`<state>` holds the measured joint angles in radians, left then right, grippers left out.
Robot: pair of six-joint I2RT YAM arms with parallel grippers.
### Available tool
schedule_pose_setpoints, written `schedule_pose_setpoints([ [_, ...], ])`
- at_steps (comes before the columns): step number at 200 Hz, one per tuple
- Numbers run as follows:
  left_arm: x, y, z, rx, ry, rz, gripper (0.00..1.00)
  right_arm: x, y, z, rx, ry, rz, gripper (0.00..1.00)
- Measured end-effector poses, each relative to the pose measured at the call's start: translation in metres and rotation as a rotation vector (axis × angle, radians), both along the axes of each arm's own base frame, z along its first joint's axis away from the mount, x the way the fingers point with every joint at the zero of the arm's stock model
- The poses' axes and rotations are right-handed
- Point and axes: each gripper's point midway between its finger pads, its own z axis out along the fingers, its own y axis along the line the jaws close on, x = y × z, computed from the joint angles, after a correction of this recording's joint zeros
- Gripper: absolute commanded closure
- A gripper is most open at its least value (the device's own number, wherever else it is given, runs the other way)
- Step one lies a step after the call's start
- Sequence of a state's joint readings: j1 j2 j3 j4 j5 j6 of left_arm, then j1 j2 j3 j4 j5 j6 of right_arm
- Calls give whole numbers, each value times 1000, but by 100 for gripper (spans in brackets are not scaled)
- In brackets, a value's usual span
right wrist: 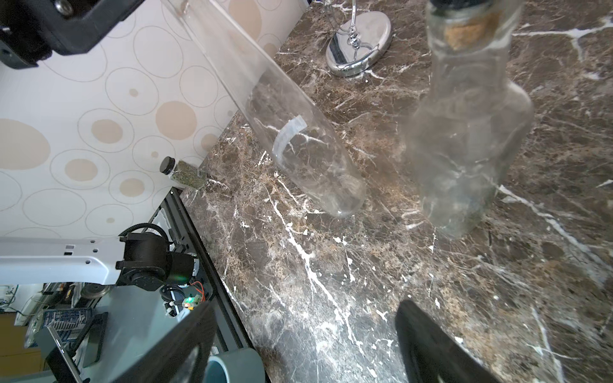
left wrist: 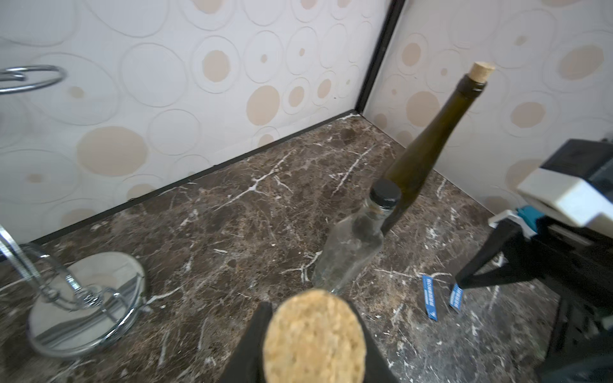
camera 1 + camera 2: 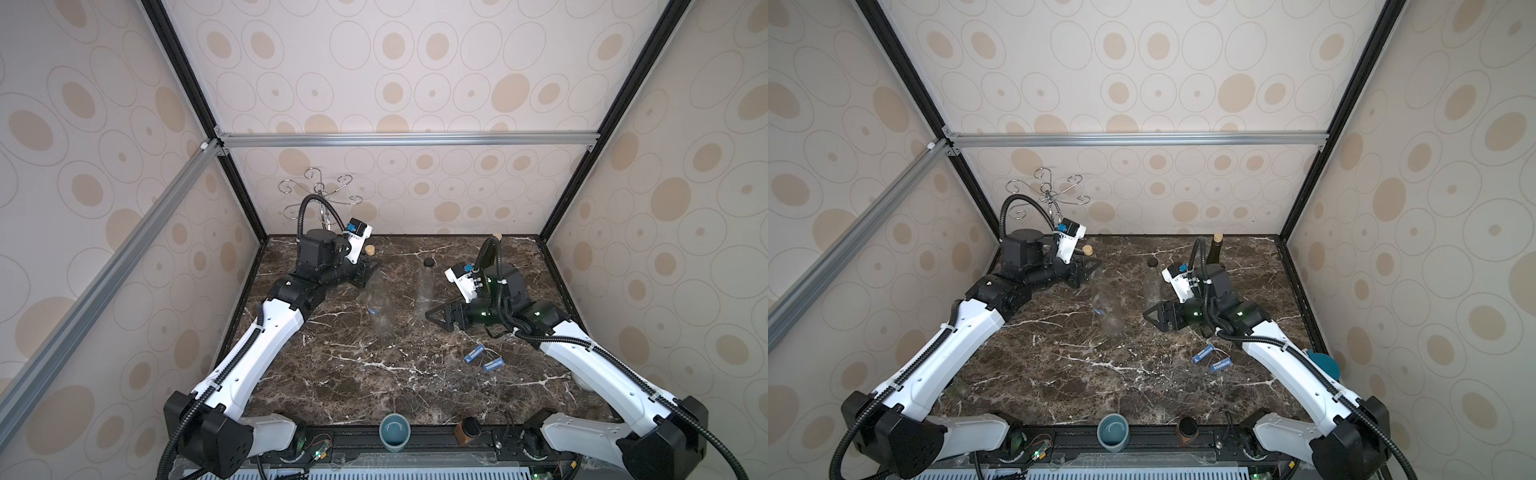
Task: Remove the label from the bottle
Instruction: Adjust the bottle at the center of the board.
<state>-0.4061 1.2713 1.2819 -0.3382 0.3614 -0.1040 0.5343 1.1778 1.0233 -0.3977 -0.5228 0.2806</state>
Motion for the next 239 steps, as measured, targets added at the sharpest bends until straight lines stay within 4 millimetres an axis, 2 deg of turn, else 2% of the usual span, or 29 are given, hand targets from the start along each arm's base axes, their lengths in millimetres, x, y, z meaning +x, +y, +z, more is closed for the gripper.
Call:
schedule_pose_setpoints([
  [29, 0, 10, 8, 6, -13, 118, 97, 0, 12, 4, 13, -14, 27, 13],
  [80, -15, 19, 20, 2, -39, 271, 98, 4, 39, 5, 24, -24, 79, 13],
  [177, -24, 16, -18, 35, 18, 412, 98, 12, 42, 7, 28, -37, 57, 13],
  [239, -24, 11, -21, 3, 23, 411, 91, 14, 41, 6, 18, -40, 42, 13],
])
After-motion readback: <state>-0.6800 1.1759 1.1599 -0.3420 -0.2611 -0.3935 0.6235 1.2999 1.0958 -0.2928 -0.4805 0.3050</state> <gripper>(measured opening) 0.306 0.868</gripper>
